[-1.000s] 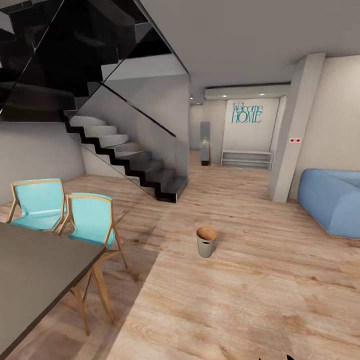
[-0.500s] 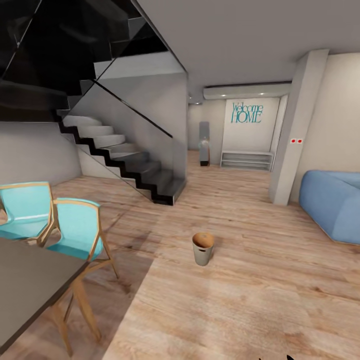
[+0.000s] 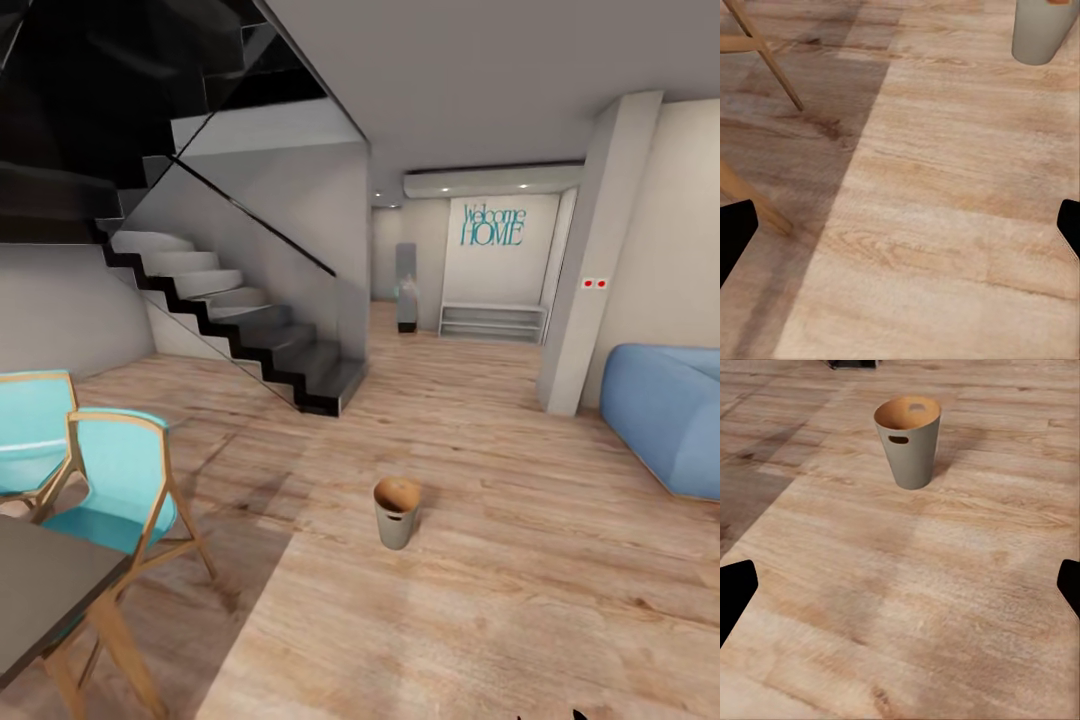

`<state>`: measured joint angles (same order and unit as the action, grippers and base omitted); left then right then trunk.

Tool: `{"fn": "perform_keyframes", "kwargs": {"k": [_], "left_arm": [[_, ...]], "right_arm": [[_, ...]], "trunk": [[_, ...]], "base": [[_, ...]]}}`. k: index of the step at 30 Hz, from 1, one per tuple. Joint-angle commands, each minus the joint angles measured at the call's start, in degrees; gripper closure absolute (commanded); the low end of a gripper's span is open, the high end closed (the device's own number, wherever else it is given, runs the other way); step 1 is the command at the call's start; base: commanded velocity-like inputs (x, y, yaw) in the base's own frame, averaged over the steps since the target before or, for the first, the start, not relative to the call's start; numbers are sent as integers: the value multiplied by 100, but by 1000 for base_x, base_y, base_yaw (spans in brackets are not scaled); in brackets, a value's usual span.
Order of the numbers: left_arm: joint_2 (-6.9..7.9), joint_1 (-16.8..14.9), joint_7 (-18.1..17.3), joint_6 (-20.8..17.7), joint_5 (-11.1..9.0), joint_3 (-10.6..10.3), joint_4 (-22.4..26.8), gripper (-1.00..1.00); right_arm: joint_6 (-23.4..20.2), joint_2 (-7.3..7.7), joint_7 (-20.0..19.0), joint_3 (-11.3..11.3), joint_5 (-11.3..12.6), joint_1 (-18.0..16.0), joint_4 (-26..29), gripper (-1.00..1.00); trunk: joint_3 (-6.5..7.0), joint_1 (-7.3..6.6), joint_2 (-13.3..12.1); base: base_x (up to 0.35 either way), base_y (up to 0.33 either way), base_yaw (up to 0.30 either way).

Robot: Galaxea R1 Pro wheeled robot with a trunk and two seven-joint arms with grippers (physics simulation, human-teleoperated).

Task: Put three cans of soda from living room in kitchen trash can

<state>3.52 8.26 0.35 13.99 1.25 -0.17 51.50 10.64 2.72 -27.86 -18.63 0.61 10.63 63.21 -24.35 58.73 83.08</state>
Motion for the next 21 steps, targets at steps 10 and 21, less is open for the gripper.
{"fn": "perform_keyframes", "kwargs": {"k": [10, 21], "left_arm": [[0, 0, 0, 1, -2, 1, 0, -100], [0, 0, 0, 4, -2, 5, 0, -100]], "right_arm": [[6, 0, 0, 0, 0, -1, -2, -100], [0, -4, 0, 9, 0, 0, -2, -100]], "trunk": [[0, 0, 0], [0, 0, 0]], "base": [[276, -166, 0], [276, -166, 0]]}}
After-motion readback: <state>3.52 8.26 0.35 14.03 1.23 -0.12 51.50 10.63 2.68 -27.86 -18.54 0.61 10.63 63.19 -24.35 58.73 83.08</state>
